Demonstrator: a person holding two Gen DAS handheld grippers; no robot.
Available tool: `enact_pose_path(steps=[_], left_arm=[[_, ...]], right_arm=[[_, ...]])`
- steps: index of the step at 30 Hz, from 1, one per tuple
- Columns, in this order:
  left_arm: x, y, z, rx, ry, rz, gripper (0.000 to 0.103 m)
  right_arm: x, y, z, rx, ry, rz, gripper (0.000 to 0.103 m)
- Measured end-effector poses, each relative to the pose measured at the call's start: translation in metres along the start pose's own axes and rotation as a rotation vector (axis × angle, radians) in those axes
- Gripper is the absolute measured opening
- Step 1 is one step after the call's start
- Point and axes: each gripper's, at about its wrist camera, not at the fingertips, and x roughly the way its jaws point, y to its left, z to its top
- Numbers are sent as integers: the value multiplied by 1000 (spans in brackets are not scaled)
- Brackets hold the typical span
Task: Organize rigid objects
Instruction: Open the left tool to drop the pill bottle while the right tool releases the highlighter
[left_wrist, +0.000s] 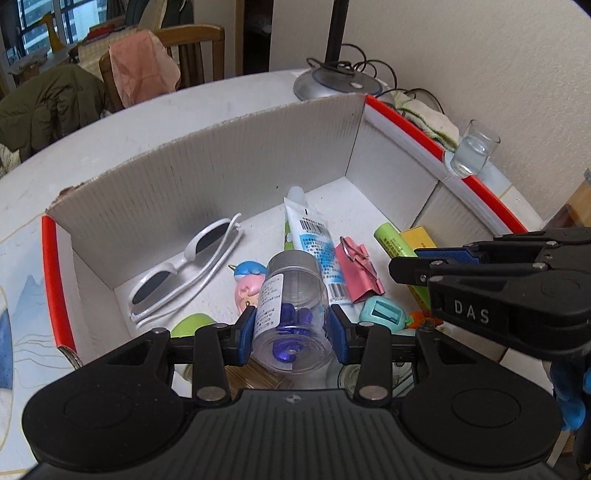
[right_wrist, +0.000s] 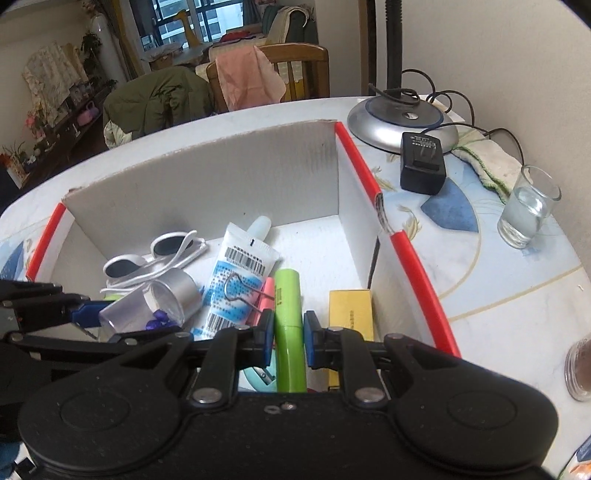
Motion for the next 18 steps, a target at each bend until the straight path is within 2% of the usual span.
enact_pose_path(steps=[7,12,18], left_arm=[[5,2,2,-11,43,-21,40],[10,3,4,-6,98,-31,40],[12,3,5,-3,133,-45,40]], right_arm=[[6,4,-2,-19,29,-6,16],[7,6,-2,-31,45,-3,25],[3,8,-3,-42,48,-1,26]])
